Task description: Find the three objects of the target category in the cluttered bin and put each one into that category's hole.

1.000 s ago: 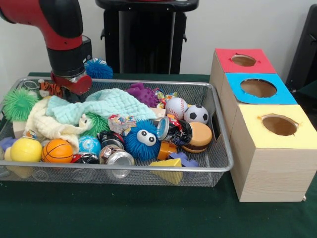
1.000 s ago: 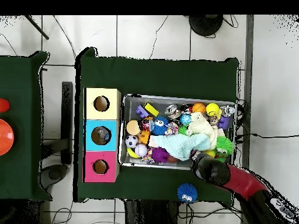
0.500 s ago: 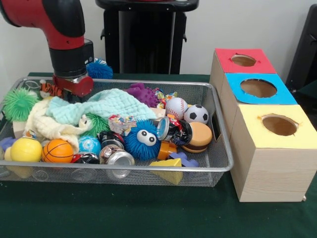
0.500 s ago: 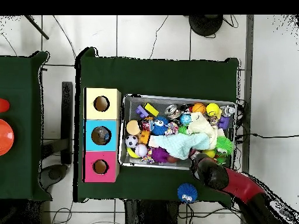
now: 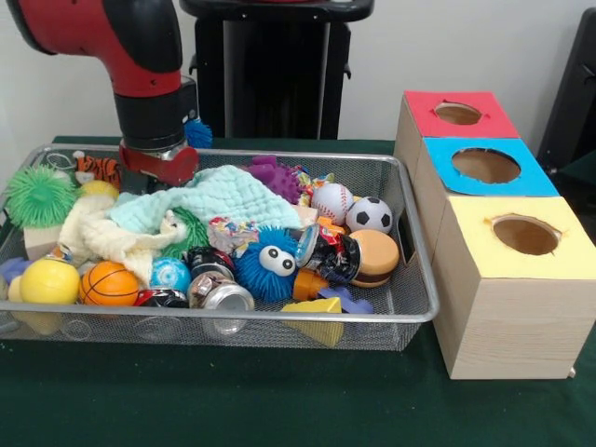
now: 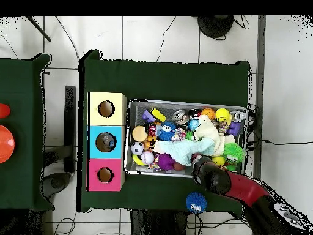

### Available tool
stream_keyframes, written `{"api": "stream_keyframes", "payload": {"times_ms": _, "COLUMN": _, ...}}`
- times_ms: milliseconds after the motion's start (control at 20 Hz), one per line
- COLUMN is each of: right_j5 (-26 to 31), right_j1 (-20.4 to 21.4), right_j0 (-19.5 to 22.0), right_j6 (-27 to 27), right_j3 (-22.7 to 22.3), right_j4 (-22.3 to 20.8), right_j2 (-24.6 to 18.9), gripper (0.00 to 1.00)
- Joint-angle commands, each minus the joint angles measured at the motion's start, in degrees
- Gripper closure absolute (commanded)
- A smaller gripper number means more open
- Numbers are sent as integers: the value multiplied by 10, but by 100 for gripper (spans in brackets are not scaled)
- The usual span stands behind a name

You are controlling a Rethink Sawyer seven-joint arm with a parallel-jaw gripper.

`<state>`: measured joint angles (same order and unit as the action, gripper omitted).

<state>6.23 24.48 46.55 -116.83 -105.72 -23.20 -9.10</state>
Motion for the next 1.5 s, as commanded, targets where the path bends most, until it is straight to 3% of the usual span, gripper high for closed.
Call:
{"api": "stream_keyframes", "payload": {"times_ms": 50, "right_j5": 105, "right_j1": 16, "right_j0": -48, "right_j6": -66, "right_j3": -33, "right_j4": 71, "right_j2": -69, "gripper": 100}}
{"api": "stream_keyframes", "payload": {"times_ms": 250, "right_j5": 115, "right_j1": 22, "right_j0": -76, "right_j6": -88, "right_j3": -34, "right_j4": 112, "right_j2": -70, "gripper": 100}}
{"api": "stream_keyframes", "payload": {"times_ms": 450, "right_j5": 116, "right_j1": 33, "right_j0": -131, "right_j6": -117, "right_j3": -29, "right_j4": 148, "right_j2": -40, "gripper": 100}}
{"api": "stream_keyframes", "payload": {"times_ms": 650, "right_j5": 109, "right_j1": 23, "right_j0": -161, "right_j6": -122, "right_j3": -17, "right_j4": 176, "right_j2": -30, "gripper": 100}}
{"api": "stream_keyframes", "payload": {"times_ms": 1050, "right_j5": 127, "right_j1": 20, "right_j0": -187, "right_j6": -110, "right_j3": -1, "right_j4": 224, "right_j2": -22, "gripper": 100}}
{"api": "stream_keyframes", "payload": {"times_ms": 1500, "right_j5": 109, "right_j1": -4, "right_j0": -202, "right_j6": -105, "right_j3": 13, "right_j4": 266, "right_j2": -33, "gripper": 100}}
